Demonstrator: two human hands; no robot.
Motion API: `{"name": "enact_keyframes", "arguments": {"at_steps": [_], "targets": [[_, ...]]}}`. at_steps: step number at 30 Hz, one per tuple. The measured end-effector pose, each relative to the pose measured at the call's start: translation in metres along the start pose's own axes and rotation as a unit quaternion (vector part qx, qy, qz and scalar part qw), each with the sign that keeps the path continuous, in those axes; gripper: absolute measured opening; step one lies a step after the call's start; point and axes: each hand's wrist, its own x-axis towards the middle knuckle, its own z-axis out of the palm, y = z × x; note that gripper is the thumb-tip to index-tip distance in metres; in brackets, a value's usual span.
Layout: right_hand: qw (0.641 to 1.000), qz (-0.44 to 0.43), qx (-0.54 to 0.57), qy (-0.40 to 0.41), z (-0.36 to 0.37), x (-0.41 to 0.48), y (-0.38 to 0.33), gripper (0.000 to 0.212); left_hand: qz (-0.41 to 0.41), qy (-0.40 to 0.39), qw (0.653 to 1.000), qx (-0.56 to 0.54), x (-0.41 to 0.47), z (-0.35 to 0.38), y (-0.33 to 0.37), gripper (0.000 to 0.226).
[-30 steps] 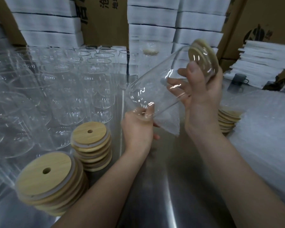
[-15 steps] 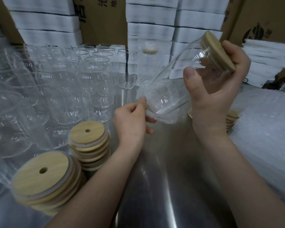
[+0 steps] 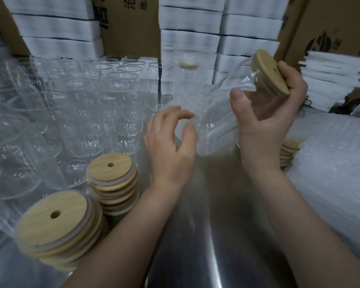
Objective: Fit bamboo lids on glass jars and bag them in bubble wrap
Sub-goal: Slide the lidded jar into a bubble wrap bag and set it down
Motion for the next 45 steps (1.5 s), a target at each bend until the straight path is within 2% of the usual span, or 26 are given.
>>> {"name": "enact_keyframes", "arguments": {"at_steps": [1, 5, 8, 12, 21, 26, 30, 32, 35, 40, 45], "targets": [[1.0, 0.016, 0.003, 0.004, 0.0, 0.0, 0.0, 0.064, 0.014, -0.021, 0.999, 0.022, -0.001, 0.0, 0.001, 0.036], [0.998, 0.059, 0.027, 0.027, 0.001, 0.001, 0.003, 0.06, 0.052, -0.105, 0.988, 0.105, -0.005, 0.003, 0.0, 0.072], [0.995, 0.087, 0.046, 0.029, 0.004, -0.002, 0.002, 0.062, 0.085, -0.128, 0.975, 0.158, -0.005, 0.006, -0.008, 0.089], [0.994, 0.097, 0.046, 0.004, 0.01, -0.008, 0.0, 0.061, 0.133, -0.071, 0.974, 0.167, -0.001, 0.007, -0.016, 0.088], [0.994, 0.087, 0.06, -0.041, 0.016, -0.016, -0.002, 0.066, 0.189, 0.008, 0.98, 0.068, -0.001, 0.007, -0.013, 0.085], [0.995, 0.079, 0.038, -0.049, 0.014, -0.017, 0.0, 0.062, 0.169, -0.005, 0.985, 0.039, 0.001, 0.007, -0.01, 0.098], [0.996, 0.082, 0.033, -0.018, 0.01, -0.011, -0.003, 0.06, 0.103, -0.065, 0.978, 0.169, 0.002, 0.011, -0.013, 0.135], [0.997, 0.078, 0.029, -0.001, 0.009, -0.009, -0.005, 0.06, 0.069, -0.086, 0.967, 0.229, 0.001, 0.012, -0.017, 0.145], [0.997, 0.071, 0.025, 0.009, 0.01, -0.008, -0.008, 0.061, 0.04, -0.078, 0.966, 0.243, 0.0, 0.011, -0.021, 0.14], [0.998, 0.069, 0.013, -0.005, 0.012, -0.011, -0.01, 0.064, 0.029, -0.044, 0.981, 0.186, 0.007, 0.01, -0.023, 0.103], [0.998, 0.057, 0.013, -0.016, 0.013, -0.013, -0.012, 0.063, 0.037, -0.031, 0.989, 0.137, 0.005, 0.01, -0.023, 0.097]]}}
